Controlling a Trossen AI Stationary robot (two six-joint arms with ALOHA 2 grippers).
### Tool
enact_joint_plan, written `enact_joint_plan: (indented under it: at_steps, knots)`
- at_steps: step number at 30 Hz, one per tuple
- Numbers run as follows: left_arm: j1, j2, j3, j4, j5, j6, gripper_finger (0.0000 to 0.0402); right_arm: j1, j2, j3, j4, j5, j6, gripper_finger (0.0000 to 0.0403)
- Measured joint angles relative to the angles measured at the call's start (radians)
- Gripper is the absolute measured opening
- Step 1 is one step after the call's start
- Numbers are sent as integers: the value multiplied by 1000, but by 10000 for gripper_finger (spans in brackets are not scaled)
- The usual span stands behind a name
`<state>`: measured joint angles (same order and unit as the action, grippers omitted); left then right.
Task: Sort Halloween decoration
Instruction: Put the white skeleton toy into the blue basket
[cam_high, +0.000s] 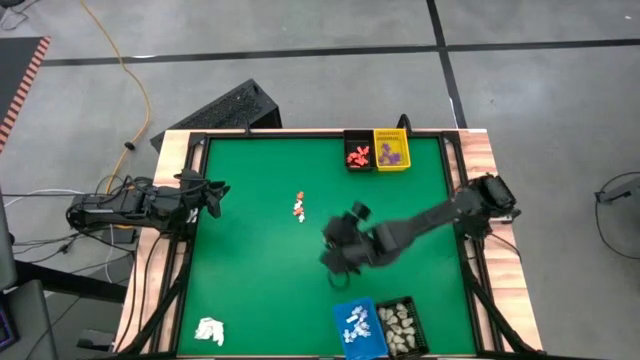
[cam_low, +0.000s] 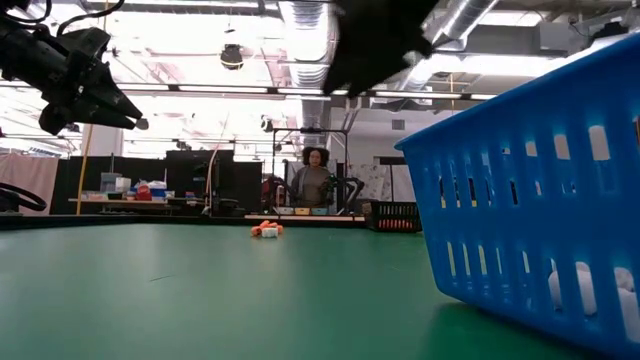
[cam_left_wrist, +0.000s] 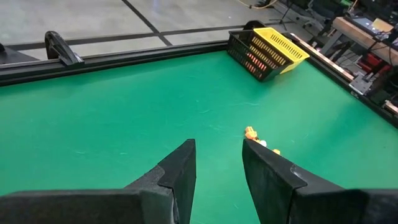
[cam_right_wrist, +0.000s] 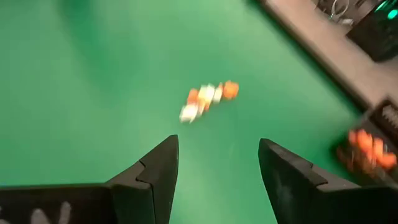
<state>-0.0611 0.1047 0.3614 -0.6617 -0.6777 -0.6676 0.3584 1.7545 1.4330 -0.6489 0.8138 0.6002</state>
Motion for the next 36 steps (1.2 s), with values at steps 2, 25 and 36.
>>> enact_joint_plan:
  at_steps: [2, 25, 36]
  knots:
    - [0, 0, 0, 0, 0, 0, 121, -51, 6, 0, 95, 0, -89, 215]
    - [0, 38, -1, -9, -9, -1, 121, -225, 435, 2, 642, -27, -180, 215]
    - [0, 39, -1, -7, -10, -3, 121, -259, 486, 3, 641, -72, -76, 209]
